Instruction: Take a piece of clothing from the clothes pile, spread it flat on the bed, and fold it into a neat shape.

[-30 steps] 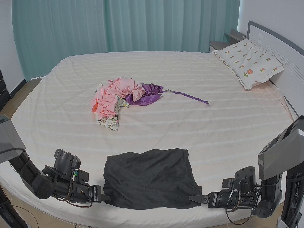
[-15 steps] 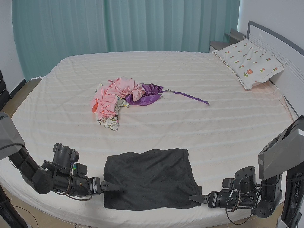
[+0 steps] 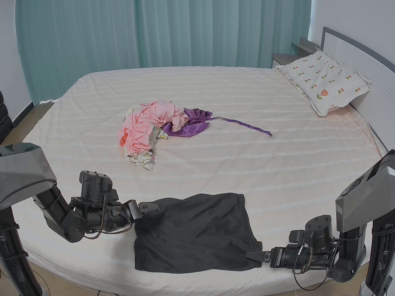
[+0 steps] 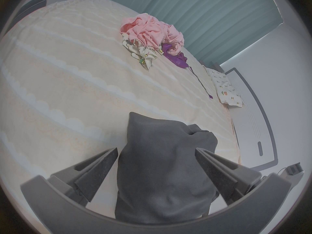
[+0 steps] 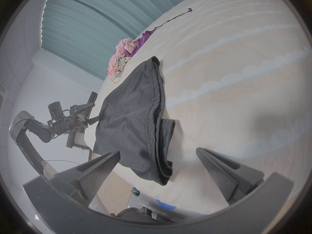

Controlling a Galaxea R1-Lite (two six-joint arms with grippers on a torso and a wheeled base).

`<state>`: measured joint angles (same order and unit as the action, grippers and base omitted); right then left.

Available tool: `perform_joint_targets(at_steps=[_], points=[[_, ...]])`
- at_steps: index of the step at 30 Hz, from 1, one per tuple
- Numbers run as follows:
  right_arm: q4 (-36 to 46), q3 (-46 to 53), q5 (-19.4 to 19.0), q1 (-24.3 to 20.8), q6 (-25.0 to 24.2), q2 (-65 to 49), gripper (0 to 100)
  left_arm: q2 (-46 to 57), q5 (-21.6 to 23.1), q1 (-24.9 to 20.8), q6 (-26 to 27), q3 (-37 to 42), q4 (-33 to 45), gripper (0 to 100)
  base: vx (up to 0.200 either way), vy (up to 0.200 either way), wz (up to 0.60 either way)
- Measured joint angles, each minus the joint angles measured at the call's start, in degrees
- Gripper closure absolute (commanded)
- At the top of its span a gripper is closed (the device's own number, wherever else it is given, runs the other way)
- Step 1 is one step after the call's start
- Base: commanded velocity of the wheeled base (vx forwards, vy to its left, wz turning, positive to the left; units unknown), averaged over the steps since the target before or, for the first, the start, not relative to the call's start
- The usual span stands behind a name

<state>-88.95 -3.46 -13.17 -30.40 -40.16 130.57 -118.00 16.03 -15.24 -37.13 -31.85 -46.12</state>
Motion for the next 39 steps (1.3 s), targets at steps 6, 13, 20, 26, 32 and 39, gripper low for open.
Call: perform_joint_targets(at_steps=[6, 13, 20, 26, 32, 39], points=[[0.0, -0.3, 0.0, 0.1, 0.0, -0.1, 0, -4.5, -0.4, -0.4, -0.3, -0.5, -4.0, 100, 0.0, 0.0, 0.0], [0.0, -4.2, 0.8, 1.7, -0.3, -1.0, 0, -6.3, -0.8, -0.5, -1.4, -0.1, -9.1, 100, 0.0, 0.0, 0.0], [1.2, -12.1, 1.4, 4.1, -0.4, -0.5, 0, -6.9, -2.0, -0.4, -4.5, 0.8, -13.4, 100, 0.0, 0.0, 0.0], [6.5, -23.2, 1.7, 5.0, -0.5, 2.1, 0, -7.1, -2.5, -0.4, -5.3, 2.6, -17.3, 100, 0.0, 0.0, 0.0], [11.7, -31.9, 2.4, 5.2, -0.5, 5.7, 0, -7.2, -2.6, -0.6, -5.7, 4.0, -18.9, 100, 0.0, 0.0, 0.0], [16.6, -40.4, 3.9, 5.3, -0.6, 9.1, 100, -7.3, -2.7, -0.7, -5.7, 4.7, -19.2, 100, 0.0, 0.0, 0.0]])
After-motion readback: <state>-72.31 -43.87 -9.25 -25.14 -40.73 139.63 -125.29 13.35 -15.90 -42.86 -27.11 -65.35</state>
